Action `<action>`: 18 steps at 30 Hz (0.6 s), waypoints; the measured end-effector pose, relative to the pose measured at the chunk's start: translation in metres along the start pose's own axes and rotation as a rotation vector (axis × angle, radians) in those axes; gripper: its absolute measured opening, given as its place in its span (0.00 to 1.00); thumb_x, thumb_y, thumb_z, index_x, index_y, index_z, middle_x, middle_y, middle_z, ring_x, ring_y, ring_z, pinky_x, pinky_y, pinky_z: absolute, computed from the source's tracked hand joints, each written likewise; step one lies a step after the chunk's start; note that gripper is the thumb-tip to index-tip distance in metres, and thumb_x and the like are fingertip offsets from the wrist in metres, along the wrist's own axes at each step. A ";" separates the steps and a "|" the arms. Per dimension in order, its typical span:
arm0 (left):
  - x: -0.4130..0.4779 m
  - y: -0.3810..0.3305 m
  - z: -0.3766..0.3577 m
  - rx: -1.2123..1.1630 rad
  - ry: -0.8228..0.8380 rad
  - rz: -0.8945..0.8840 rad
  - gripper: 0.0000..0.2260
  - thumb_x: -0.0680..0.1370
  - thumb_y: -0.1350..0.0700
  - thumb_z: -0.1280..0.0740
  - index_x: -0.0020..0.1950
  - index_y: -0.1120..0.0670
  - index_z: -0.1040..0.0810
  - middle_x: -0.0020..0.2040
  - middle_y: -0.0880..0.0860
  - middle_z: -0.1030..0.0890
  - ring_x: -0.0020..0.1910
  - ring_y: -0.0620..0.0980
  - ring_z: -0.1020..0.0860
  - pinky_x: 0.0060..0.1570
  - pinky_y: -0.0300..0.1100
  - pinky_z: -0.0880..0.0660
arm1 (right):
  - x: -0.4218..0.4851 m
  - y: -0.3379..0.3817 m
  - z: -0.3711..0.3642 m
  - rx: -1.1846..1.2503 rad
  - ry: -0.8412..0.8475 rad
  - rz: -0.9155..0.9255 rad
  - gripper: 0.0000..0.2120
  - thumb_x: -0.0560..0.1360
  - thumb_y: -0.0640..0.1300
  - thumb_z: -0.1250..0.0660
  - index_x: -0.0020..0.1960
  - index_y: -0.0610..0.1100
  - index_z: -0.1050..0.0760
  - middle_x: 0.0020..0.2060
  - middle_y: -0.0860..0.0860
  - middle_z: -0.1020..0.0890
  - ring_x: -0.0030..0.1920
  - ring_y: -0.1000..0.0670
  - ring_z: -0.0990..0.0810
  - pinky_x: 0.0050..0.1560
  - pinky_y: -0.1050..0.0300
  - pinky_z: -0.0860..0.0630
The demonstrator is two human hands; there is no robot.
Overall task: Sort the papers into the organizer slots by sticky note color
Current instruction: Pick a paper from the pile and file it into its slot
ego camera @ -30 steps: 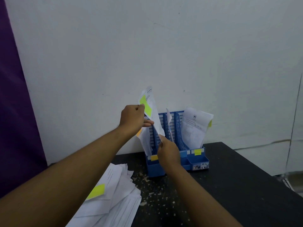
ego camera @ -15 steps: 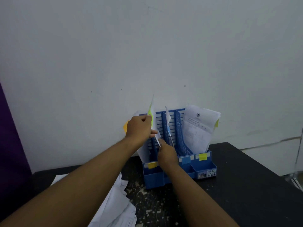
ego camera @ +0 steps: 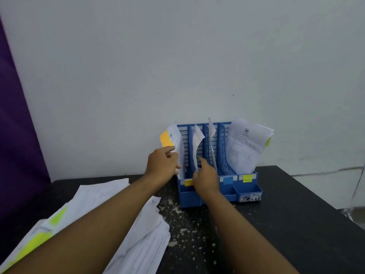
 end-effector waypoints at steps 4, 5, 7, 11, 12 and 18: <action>-0.032 0.028 0.041 0.247 -0.058 -0.049 0.11 0.83 0.56 0.32 0.61 0.50 0.13 0.54 0.47 0.13 0.50 0.47 0.15 0.55 0.48 0.16 | -0.030 0.011 0.008 -0.035 -0.003 0.010 0.29 0.82 0.38 0.36 0.81 0.45 0.38 0.73 0.45 0.27 0.71 0.43 0.29 0.64 0.50 0.25; -0.043 0.037 0.050 0.306 -0.059 -0.054 0.10 0.83 0.56 0.32 0.60 0.50 0.12 0.55 0.47 0.13 0.53 0.47 0.16 0.59 0.45 0.19 | -0.039 0.013 0.009 -0.033 -0.018 0.010 0.30 0.82 0.38 0.35 0.81 0.45 0.39 0.74 0.45 0.29 0.73 0.43 0.31 0.66 0.49 0.26; -0.065 0.059 0.069 0.365 -0.068 -0.046 0.10 0.83 0.58 0.32 0.58 0.51 0.13 0.55 0.47 0.13 0.54 0.46 0.18 0.59 0.40 0.22 | -0.059 0.021 0.007 -0.057 -0.053 0.038 0.31 0.81 0.37 0.34 0.81 0.45 0.39 0.76 0.45 0.31 0.74 0.43 0.34 0.69 0.49 0.27; -0.109 0.112 0.113 0.442 -0.116 0.002 0.09 0.82 0.59 0.30 0.57 0.47 0.14 0.57 0.49 0.14 0.58 0.49 0.18 0.62 0.45 0.21 | -0.106 0.040 -0.019 -0.036 -0.051 0.134 0.28 0.79 0.38 0.31 0.78 0.46 0.32 0.73 0.47 0.30 0.73 0.44 0.32 0.69 0.46 0.25; -0.117 0.124 0.124 0.477 -0.123 0.002 0.10 0.81 0.59 0.29 0.56 0.44 0.15 0.56 0.48 0.15 0.58 0.50 0.19 0.64 0.48 0.21 | -0.118 0.045 -0.029 -0.031 -0.029 0.163 0.27 0.79 0.39 0.31 0.77 0.46 0.31 0.71 0.47 0.29 0.71 0.44 0.31 0.69 0.46 0.26; -0.155 0.159 0.181 0.674 -0.161 -0.034 0.13 0.76 0.57 0.24 0.59 0.45 0.16 0.58 0.46 0.16 0.62 0.56 0.23 0.61 0.53 0.26 | -0.192 0.079 -0.100 0.023 0.178 0.337 0.25 0.79 0.48 0.31 0.75 0.50 0.29 0.71 0.51 0.28 0.71 0.50 0.30 0.72 0.51 0.28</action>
Point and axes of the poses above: each hand's wrist, its own x-axis towards the middle knuckle, its own z-axis out of the back of the hand, y = z × x, the point moved 9 cm from there along x, towards the middle knuckle
